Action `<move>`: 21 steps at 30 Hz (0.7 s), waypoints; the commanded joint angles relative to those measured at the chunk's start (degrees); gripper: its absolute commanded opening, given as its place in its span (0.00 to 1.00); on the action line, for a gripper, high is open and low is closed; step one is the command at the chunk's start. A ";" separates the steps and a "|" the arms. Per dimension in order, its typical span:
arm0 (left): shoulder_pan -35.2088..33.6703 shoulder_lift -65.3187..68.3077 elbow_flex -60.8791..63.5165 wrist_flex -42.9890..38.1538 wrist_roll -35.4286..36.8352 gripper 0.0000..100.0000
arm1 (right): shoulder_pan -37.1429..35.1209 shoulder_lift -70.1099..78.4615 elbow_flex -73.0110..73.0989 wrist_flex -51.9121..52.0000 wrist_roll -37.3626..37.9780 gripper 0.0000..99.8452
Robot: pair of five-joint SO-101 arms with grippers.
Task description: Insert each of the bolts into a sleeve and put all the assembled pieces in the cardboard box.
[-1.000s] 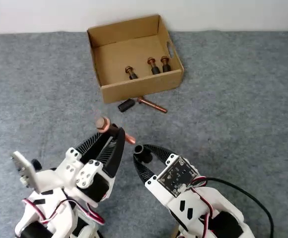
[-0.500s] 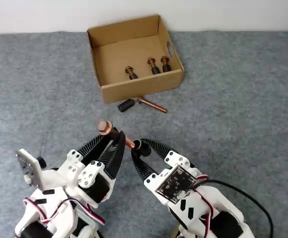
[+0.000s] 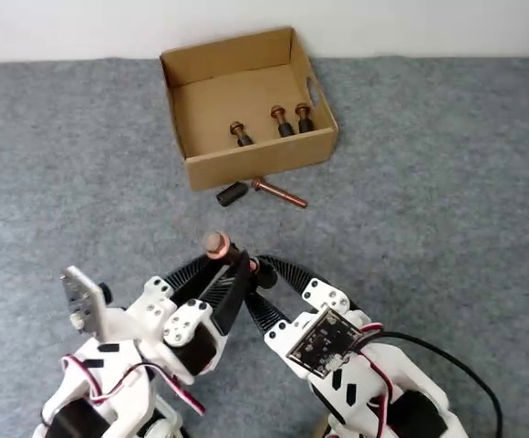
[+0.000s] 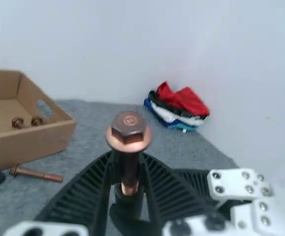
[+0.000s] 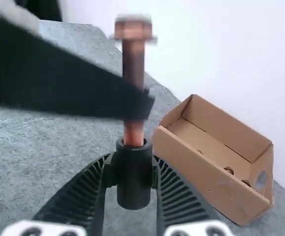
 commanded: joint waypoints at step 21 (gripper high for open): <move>-0.35 -0.18 -3.91 10.81 -5.89 0.24 | -0.13 0.13 -0.62 -1.10 0.53 0.01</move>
